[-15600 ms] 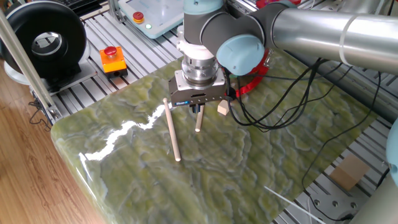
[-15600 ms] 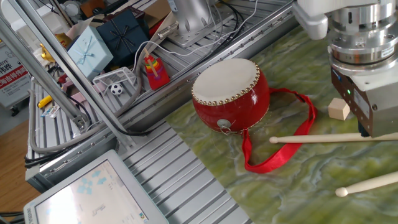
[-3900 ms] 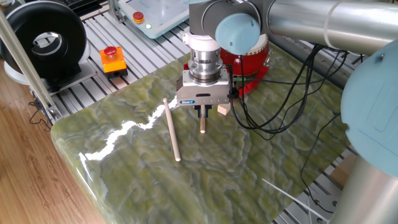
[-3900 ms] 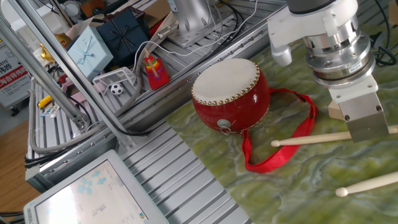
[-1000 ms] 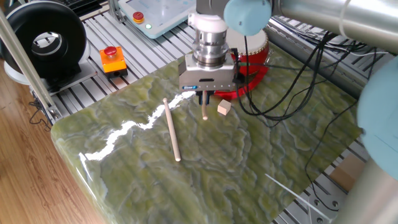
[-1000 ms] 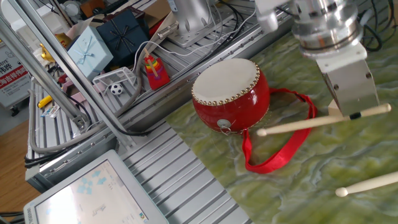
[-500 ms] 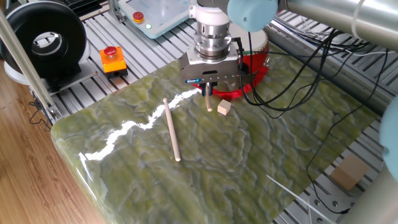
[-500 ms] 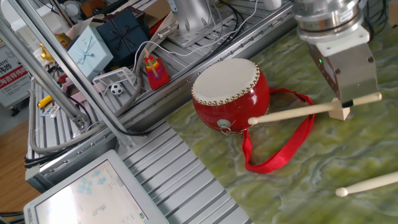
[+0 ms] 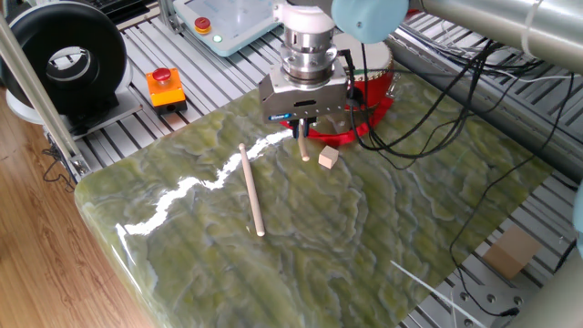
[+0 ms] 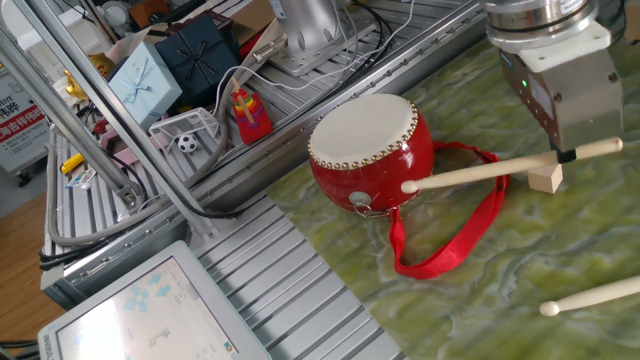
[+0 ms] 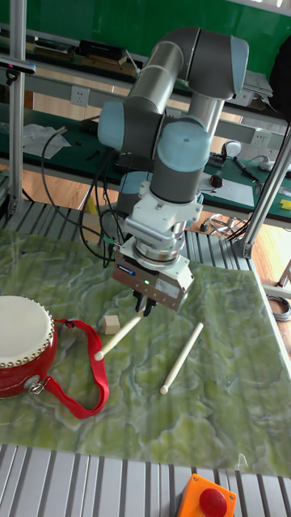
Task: Play the drum
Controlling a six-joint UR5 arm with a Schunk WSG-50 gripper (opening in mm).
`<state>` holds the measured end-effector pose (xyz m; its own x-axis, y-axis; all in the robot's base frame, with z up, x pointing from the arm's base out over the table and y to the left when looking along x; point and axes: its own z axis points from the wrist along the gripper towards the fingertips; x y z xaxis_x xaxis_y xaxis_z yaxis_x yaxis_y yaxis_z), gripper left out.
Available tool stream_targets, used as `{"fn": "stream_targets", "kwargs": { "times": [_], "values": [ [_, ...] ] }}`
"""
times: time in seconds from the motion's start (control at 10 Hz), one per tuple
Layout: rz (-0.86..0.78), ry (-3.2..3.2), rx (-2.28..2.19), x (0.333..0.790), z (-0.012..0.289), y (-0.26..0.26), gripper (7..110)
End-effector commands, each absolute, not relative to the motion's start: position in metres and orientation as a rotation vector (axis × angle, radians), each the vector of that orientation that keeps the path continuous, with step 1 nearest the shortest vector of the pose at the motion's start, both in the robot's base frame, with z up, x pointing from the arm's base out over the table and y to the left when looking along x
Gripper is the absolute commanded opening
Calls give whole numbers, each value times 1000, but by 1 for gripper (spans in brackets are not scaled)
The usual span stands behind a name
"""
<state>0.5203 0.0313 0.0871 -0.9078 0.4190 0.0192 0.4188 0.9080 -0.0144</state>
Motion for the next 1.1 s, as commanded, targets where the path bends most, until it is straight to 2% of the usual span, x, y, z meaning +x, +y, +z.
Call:
{"fn": "stream_targets", "kwargs": {
  "times": [0.0, 0.2, 0.3, 0.6, 0.7, 0.9, 1.0],
  "values": [
    [6, -3103, -401, 525, 93, 45, 7],
    [1, -3110, -245, 523, 93, 46, 7],
    [-63, -3116, -332, 528, 93, 56, 7],
    [-57, -3120, -352, 529, 93, 55, 7],
    [-74, -3133, -259, 531, 94, 57, 7],
    [-49, -3126, 365, 529, 93, 54, 7],
    [-79, -3147, 484, 538, 94, 60, 7]
  ]
}}
